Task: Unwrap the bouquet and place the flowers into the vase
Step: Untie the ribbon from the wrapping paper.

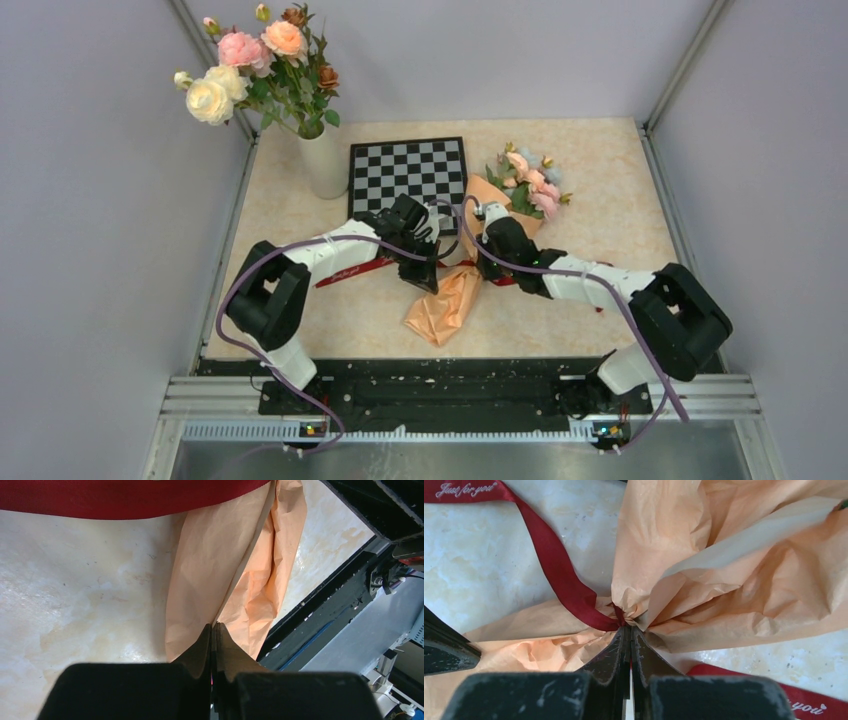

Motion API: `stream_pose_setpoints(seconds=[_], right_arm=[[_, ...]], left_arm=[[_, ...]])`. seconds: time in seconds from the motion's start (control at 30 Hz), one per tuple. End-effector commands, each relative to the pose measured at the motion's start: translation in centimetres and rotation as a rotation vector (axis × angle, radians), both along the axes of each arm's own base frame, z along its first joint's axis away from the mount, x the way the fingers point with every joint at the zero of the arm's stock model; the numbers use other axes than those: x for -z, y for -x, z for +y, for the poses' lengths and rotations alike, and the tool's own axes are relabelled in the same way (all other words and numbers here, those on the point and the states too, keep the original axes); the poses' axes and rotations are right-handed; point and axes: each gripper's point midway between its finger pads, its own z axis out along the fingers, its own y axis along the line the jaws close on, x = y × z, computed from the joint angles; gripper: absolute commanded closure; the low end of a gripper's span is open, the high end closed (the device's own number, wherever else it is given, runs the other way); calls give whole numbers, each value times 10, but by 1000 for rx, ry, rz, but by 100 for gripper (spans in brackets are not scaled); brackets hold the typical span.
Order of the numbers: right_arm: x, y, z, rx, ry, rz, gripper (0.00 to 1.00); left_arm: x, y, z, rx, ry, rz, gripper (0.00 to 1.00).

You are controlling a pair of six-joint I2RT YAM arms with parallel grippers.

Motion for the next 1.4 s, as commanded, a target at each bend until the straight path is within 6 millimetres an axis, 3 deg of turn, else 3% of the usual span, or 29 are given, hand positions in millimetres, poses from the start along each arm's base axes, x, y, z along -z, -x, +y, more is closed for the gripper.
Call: stream_pose_setpoints(seconds=[0.0,0.33,0.53,0.73,1.03,1.37], right_arm=[[-17,-9,-11,112,-37,-86,100],[-36,-8,-19,172,-109,-150,100],[-50,4,2,-8,-148,-154,100],[-38,5,11,-50,-115,-84,92],[-20,1,18,-42,-102,-33,91],[-35,-11,12,-16,-58,-84,84]], left_arm=[[-5,-5,-3,10,-3,-24,100],[-5,-7,-1,10,-15,-35,100],[-5,-7,-2,11,-17,-35,100],[-5,-8,-2,11,-16,-36,100],[-5,-7,-2,14,-22,-36,100],[-5,-8,-1,14,-24,-37,100]])
